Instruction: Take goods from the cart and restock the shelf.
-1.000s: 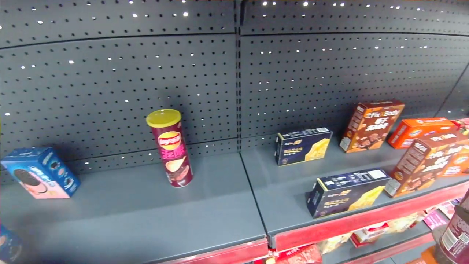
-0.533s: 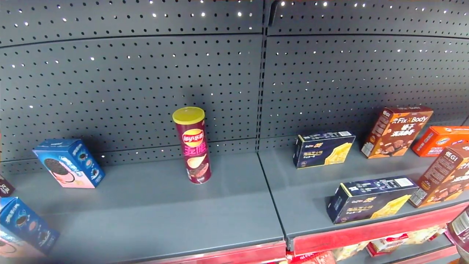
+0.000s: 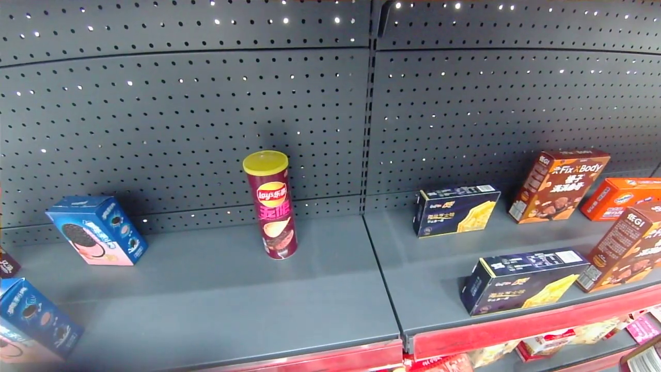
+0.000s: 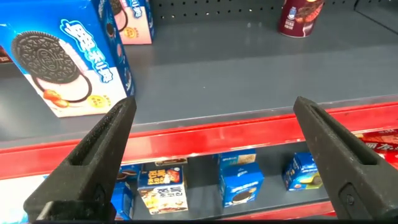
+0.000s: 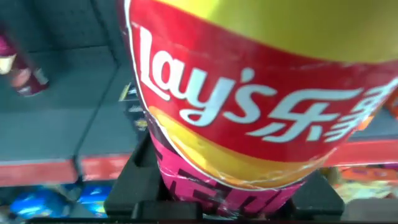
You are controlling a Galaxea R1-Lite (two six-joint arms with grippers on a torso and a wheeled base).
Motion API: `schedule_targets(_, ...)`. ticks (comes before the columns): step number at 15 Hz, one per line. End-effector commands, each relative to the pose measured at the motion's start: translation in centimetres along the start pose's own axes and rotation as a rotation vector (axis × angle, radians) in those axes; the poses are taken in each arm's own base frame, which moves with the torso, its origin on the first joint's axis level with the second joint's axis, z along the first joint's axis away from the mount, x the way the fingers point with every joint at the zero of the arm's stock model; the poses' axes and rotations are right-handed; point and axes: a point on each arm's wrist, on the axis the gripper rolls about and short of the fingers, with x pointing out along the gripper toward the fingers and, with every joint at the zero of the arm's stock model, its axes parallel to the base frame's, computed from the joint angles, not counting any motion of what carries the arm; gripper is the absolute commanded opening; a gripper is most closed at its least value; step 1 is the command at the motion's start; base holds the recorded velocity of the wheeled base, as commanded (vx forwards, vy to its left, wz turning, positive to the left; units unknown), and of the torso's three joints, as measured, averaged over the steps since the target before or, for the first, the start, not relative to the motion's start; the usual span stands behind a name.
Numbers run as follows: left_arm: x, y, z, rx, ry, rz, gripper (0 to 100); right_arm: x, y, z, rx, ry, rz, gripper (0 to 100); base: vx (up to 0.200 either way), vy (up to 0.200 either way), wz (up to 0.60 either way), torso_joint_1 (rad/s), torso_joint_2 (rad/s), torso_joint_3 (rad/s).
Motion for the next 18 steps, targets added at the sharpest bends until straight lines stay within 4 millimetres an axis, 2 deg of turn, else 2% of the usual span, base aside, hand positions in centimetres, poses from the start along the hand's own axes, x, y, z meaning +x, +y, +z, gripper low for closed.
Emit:
schedule_targets(1,0.0,0.0,0.0,0.001,0.001,0.0,100,-1.1,0.3,0.7,-0.009,-0.064,0.034,0,0.0,0.0,0.0,0.0,0.0,0.0)
schedule_targets(9,0.0,-0.1,0.0,0.045,0.002,-0.035,100,1.1,0.3,4.0,-0.02,0.021,0.055,0,0.0,0.0,0.0,0.0,0.0,0.0)
schedule_targets(12,0.5,-0.1,0.3,0.046,0.068,-0.053,100,0.8,0.2,3.1,-0.055,0.08,0.009,0,0.0,0.0,0.0,0.0,0.0,0.0)
schedule_targets(13,0.6,-0.1,1.9,0.075,0.055,-0.081,100,0.7,0.1,2.9,-0.065,0.089,-0.021,0,0.0,0.0,0.0,0.0,0.0,0.0)
schedule_targets(14,0.8,-0.2,2.6,0.093,0.068,-0.11,100,0.6,0.1,2.9,-0.065,0.089,-0.026,0,0.0,0.0,0.0,0.0,0.0,0.0)
schedule_targets(15,2.6,-0.6,4.5,0.121,0.167,-0.274,100,0.3,0.1,3.0,-0.076,0.078,-0.056,0,0.0,0.0,0.0,0.0,0.0,0.0)
schedule_targets(16,2.9,-0.7,5.7,0.136,0.139,-0.316,100,0.2,0.1,3.1,-0.079,0.066,-0.078,0,0.0,0.0,0.0,0.0,0.0,0.0)
schedule_targets(18,4.8,-1.0,7.1,0.136,0.205,-0.407,100,-0.2,0.0,3.2,-0.085,0.048,-0.111,0,0.0,0.0,0.0,0.0,0.0,0.0)
